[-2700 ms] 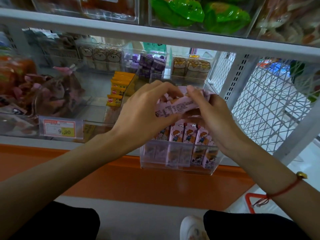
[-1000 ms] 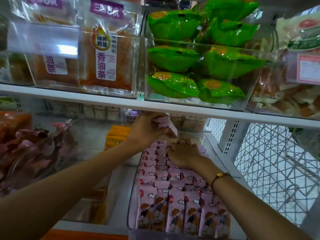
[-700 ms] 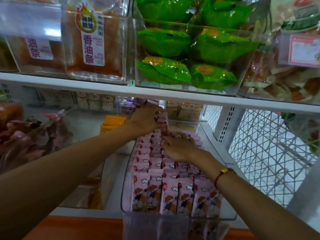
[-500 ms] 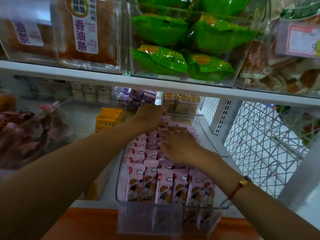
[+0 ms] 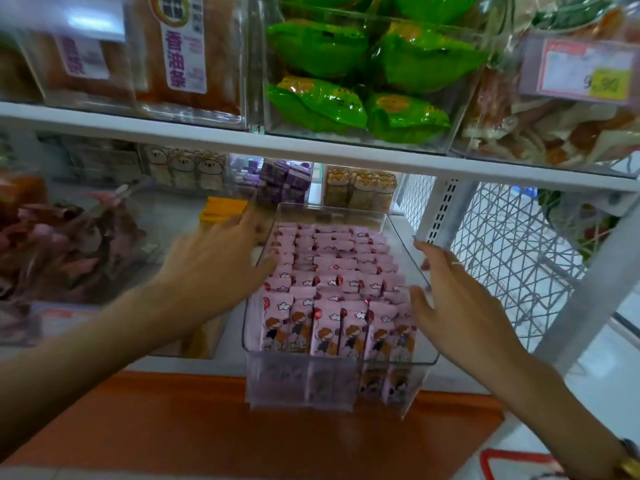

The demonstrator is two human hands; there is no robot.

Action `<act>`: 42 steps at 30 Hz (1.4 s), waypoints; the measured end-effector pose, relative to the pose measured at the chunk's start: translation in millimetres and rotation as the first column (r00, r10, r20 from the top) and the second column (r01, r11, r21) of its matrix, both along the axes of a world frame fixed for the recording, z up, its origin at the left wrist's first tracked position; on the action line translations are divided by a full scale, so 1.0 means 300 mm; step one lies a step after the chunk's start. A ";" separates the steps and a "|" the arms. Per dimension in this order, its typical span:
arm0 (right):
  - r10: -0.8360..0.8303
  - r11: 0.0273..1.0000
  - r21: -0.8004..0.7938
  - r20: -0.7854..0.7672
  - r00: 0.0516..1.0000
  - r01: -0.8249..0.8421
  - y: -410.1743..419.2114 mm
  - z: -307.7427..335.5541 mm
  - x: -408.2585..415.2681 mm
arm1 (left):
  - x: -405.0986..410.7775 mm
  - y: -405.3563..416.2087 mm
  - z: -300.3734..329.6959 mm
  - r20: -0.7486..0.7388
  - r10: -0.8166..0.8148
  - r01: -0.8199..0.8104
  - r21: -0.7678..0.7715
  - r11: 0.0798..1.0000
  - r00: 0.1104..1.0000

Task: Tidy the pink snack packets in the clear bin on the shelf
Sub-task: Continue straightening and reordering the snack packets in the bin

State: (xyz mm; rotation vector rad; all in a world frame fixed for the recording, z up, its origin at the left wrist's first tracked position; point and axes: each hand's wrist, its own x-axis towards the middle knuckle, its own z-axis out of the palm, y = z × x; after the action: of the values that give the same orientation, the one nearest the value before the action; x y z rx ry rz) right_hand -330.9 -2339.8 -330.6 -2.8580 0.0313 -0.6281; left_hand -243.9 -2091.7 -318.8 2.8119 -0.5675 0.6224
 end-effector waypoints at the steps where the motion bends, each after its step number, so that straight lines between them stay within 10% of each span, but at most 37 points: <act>1: -0.012 0.999 0.036 -0.041 0.999 0.013 -0.004 -0.006 -0.003 | -0.037 0.016 -0.007 -0.092 0.017 -0.017 0.004 1.000 0.996; 9: -0.047 0.995 0.086 -0.072 0.996 0.054 -0.024 -0.018 -0.003 | -0.111 0.019 -0.041 -0.202 0.045 -0.069 -0.113 0.991 0.978; 15: -0.081 0.967 -0.237 0.059 0.995 0.093 0.013 0.041 0.045 | -0.117 0.027 -0.064 -0.213 -0.020 -0.027 -0.215 0.976 0.977; 20: 0.151 0.988 -0.016 -0.124 0.981 -0.154 0.105 0.064 0.316 | -0.132 0.033 -0.112 -0.194 -0.171 0.063 -0.465 0.883 0.966; 27: 0.102 0.995 0.040 -0.291 0.951 -0.095 0.116 0.000 0.587 | -0.104 0.041 -0.153 -0.192 -0.268 0.093 -0.625 0.775 0.944; 34: 0.163 0.963 0.241 -0.174 0.971 -0.119 0.101 -0.008 0.627 | -0.083 0.037 -0.155 -0.220 -0.301 0.082 -0.667 0.741 0.928; 42: -0.190 0.436 0.884 0.273 0.943 -0.168 0.174 0.069 0.481 | -0.049 0.037 -0.106 -0.167 -0.209 0.047 -0.664 0.747 0.964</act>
State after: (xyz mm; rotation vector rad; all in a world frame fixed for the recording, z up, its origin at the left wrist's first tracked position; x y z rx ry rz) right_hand -186.6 -2287.6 -309.9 -1.6503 0.2556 -0.7769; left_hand -258.6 -2080.7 -350.7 2.1092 -0.3893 0.3564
